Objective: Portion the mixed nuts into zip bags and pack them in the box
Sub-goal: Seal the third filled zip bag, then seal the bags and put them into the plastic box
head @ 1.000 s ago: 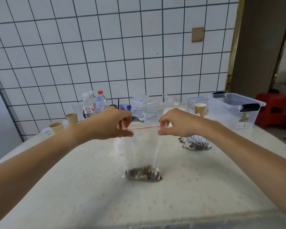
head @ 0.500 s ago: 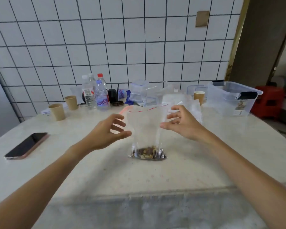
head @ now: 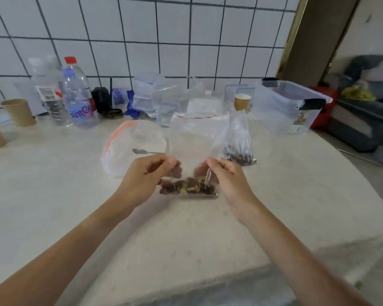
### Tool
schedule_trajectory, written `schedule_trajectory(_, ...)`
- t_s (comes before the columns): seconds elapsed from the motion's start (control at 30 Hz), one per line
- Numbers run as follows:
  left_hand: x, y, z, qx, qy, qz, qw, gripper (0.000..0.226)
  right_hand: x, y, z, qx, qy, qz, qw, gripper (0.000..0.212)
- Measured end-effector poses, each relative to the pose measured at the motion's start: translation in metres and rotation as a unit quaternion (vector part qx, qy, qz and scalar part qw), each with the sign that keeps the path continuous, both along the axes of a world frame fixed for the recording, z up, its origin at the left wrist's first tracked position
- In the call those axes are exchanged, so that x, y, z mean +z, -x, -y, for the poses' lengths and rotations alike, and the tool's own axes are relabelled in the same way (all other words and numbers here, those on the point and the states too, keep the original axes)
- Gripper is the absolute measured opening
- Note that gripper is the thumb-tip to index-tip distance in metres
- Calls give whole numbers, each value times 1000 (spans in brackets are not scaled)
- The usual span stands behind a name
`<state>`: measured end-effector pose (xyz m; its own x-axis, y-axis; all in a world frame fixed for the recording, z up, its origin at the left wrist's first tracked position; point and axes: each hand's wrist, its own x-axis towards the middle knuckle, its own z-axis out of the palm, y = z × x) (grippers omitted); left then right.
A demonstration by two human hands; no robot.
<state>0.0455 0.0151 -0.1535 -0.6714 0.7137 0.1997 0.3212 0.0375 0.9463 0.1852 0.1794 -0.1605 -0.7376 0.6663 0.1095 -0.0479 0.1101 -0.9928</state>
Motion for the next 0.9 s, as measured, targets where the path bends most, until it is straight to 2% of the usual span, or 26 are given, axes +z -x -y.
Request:
schedule_trajectory(0.2,-6,-3,-116,-66,0,-17,998,23,-3,-2,-95,-178,-71,32,981,38)
schedule_trajectory(0.33,-15,7,-143,-45,58,-31,997,18,-7,7,-126,-211,-105,101,967,32)
schedule_trajectory(0.43,0,19,-122,-20,83,18,996,11,13,3,-134,-203,-95,109,968,12)
schedule_trajectory(0.5,22,22,-94,-5,123,14,992,11,39,-16,-129,-201,-93,115,968,19)
schedule_trajectory(0.6,74,11,-45,-26,187,24,982,10,93,-55,-96,-174,-37,127,976,6)
schedule_trajectory(0.67,114,-4,-11,-58,209,32,976,10,128,-82,-63,-155,10,132,979,10)
schedule_trajectory(0.77,165,-28,38,-109,234,41,965,15,178,-123,-14,-119,22,183,976,18)
schedule_trajectory(0.83,183,-40,63,-132,254,49,957,20,204,-152,14,-98,23,215,971,18)
schedule_trajectory(0.9,186,-50,79,-137,266,81,951,24,220,-182,35,-129,23,216,967,20)
